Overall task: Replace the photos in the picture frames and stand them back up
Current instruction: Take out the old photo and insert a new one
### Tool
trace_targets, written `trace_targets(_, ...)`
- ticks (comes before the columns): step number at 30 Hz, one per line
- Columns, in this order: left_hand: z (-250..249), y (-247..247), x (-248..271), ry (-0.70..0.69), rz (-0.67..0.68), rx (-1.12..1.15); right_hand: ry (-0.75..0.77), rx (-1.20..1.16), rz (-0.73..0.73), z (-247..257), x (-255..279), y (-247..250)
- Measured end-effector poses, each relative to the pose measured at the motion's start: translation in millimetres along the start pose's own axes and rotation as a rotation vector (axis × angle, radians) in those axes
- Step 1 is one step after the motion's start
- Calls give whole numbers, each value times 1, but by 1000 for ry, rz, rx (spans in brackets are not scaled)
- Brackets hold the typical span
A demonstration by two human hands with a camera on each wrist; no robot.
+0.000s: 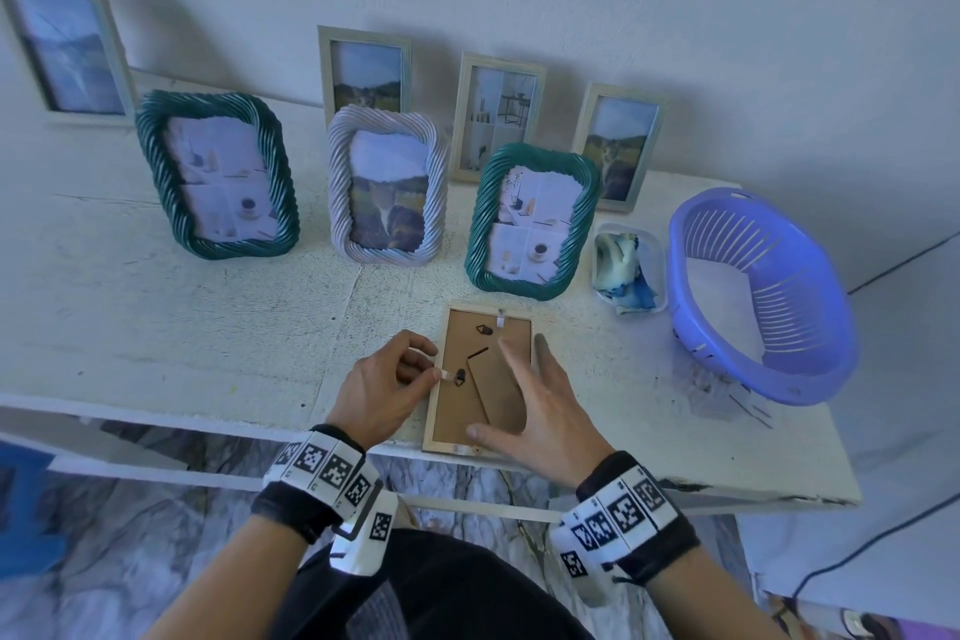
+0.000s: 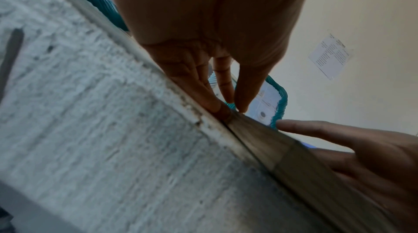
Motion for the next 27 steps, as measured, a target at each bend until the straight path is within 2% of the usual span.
trace_targets(7, -1, 0, 0, -4, -1, -18, -11, -7, -36, 5, 6, -20)
trace_targets(14, -1, 1, 1, -6, -3, -36, -23, -48, -100, 4, 5, -24)
trace_targets(23, -7, -2, 8, 10, -26, -47, -23, -73, -116, 5, 6, -23)
trace_targets(27, -14, 0, 11, 74, -24, 64, -43, -118, -142, 8, 7, -14)
Point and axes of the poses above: each hand's wrist, its own x-axis away from the middle knuckle, its own y-axis out of the back of the hand, z = x × y, the point moved 1 cm from there along -x, towards the middle knuckle, and after that the axes turned 14 degrees about y, right-handed, at the moved point
